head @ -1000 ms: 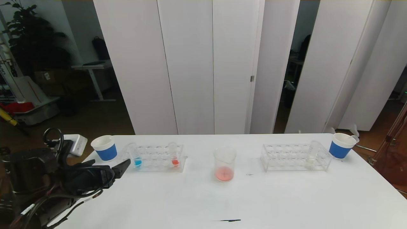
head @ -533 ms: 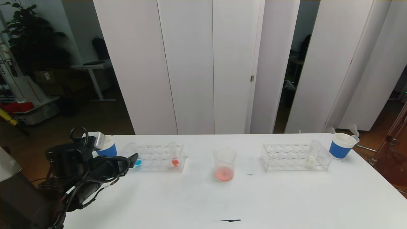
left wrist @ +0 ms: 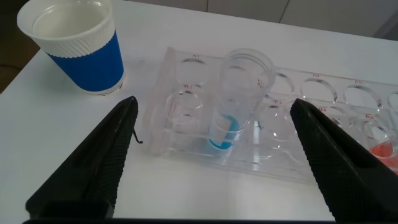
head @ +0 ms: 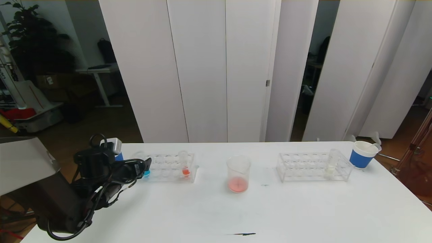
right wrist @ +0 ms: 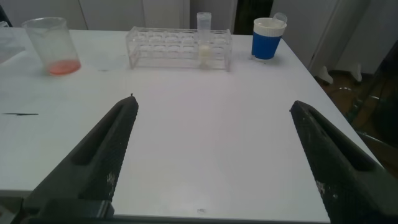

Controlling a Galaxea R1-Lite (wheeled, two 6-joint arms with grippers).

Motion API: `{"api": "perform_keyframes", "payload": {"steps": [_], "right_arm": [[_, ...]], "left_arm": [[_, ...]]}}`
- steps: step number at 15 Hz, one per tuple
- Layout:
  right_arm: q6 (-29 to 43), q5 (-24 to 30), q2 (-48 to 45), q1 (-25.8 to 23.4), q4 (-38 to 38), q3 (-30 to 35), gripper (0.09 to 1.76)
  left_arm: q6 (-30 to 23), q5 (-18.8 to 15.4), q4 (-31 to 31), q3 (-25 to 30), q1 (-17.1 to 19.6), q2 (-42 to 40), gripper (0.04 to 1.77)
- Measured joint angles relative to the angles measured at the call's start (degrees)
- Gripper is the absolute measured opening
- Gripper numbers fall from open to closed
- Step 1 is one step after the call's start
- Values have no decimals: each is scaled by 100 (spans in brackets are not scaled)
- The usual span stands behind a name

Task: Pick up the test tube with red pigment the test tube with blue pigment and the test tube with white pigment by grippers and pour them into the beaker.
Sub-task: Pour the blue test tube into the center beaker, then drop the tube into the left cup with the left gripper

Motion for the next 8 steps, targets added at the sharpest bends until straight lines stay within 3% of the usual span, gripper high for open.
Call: {"api": "perform_keyframes", "payload": {"steps": [8], "right_arm": [[0, 0, 0, 0, 0, 0, 175]], "left_arm": [[80, 261, -528, -319, 13, 639, 175]]}}
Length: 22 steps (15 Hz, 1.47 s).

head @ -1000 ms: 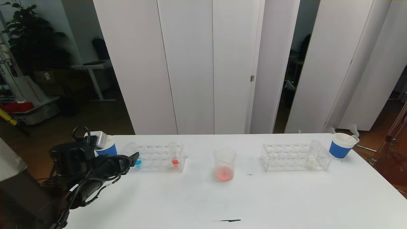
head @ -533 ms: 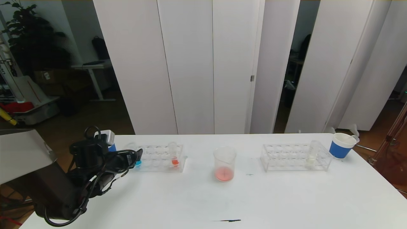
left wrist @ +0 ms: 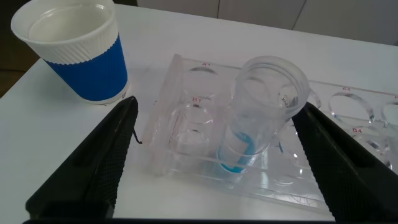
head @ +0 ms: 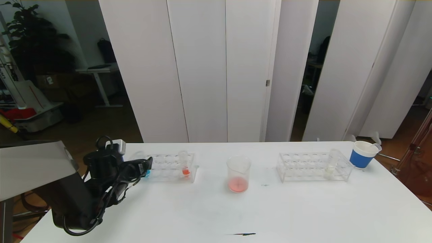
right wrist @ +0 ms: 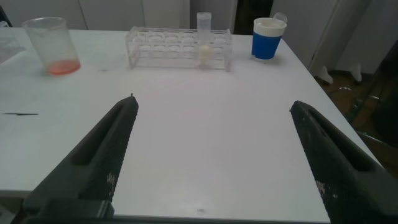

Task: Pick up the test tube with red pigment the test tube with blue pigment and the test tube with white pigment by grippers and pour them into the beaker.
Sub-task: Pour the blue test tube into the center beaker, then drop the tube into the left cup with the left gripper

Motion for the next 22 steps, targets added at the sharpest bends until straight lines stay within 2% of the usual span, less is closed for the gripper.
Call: {"api": "perform_keyframes", "payload": {"steps": [13, 14, 15, 16, 17, 18, 19, 21, 22], "right_arm": [[-2, -2, 0, 0, -2, 0, 175], [0, -2, 0, 0, -2, 0, 175], [-2, 0, 0, 0, -2, 0, 175], [0, 0, 0, 0, 0, 0, 175], [-2, 0, 0, -5, 0, 0, 175], [-2, -2, 0, 4, 0, 0, 175], [0, -2, 0, -7, -2, 0, 175], [0, -2, 0, 2, 0, 0, 175], [2, 0, 0, 2, 0, 0, 175]], "left_arm": [[2, -27, -124, -238, 9, 204, 172], [30, -32, -128, -254, 9, 234, 153], [61, -32, -152, -274, -5, 262, 121], [72, -57, -238, -293, -41, 288, 76], [100, -62, -295, -310, -46, 312, 46], [138, -63, -310, -321, -50, 323, 45], [160, -54, -323, -332, -50, 332, 71], [188, -54, -329, -338, -57, 347, 57], [190, -55, -328, -338, -57, 350, 58]]}}
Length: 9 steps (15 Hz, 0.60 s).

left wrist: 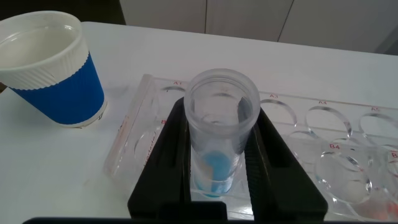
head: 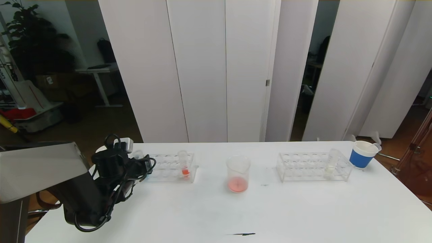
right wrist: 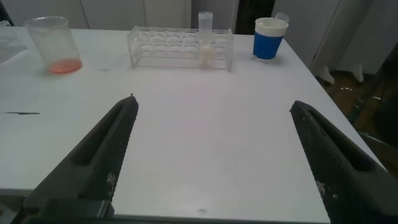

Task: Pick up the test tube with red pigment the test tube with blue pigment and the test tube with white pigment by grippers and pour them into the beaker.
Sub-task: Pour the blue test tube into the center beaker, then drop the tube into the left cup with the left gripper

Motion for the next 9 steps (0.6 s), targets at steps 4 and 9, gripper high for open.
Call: {"api": "perform_keyframes", "payload": {"steps": [4, 9], "right_arm": [[-2, 0, 0, -2, -2, 0, 175], [-5, -2, 0, -2, 0, 0, 175]], "left_arm": [[9, 4, 0, 6, 5, -9, 58], [63, -18, 2, 43, 7, -104, 58]]}}
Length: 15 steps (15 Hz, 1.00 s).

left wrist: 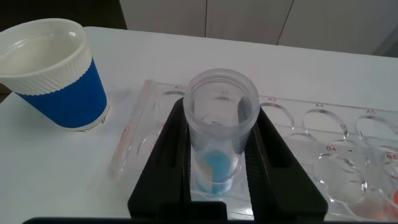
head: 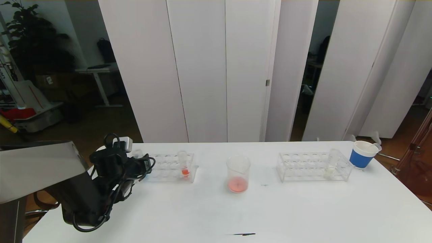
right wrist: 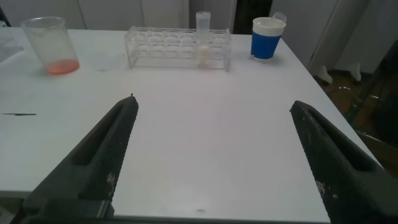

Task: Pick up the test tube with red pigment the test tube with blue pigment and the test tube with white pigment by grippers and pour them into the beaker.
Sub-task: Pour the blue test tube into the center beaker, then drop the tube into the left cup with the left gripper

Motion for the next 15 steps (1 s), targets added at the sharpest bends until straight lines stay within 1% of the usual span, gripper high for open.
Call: {"api": "perform_keyframes", "payload": {"steps": [4, 7, 9, 12, 14, 15], "right_arm": [[2, 2, 0, 0, 0, 0, 175], [0, 2, 0, 0, 0, 0, 175], [2, 2, 0, 0, 0, 0, 175], [2, 2, 0, 0, 0, 0, 175], [0, 2, 0, 0, 0, 0, 175], [0, 2, 0, 0, -2, 0, 175]], "left_arm": [[118, -37, 66, 29, 0, -271, 58], [330, -127, 123, -9, 1, -594, 58], [423, -249, 300, -22, 6, -866, 58], [435, -649, 895, -72, 0, -1379, 58], [434, -1083, 1541, -191, 1, -1848, 58], [429, -1301, 1987, -332, 0, -2082, 58]]}}
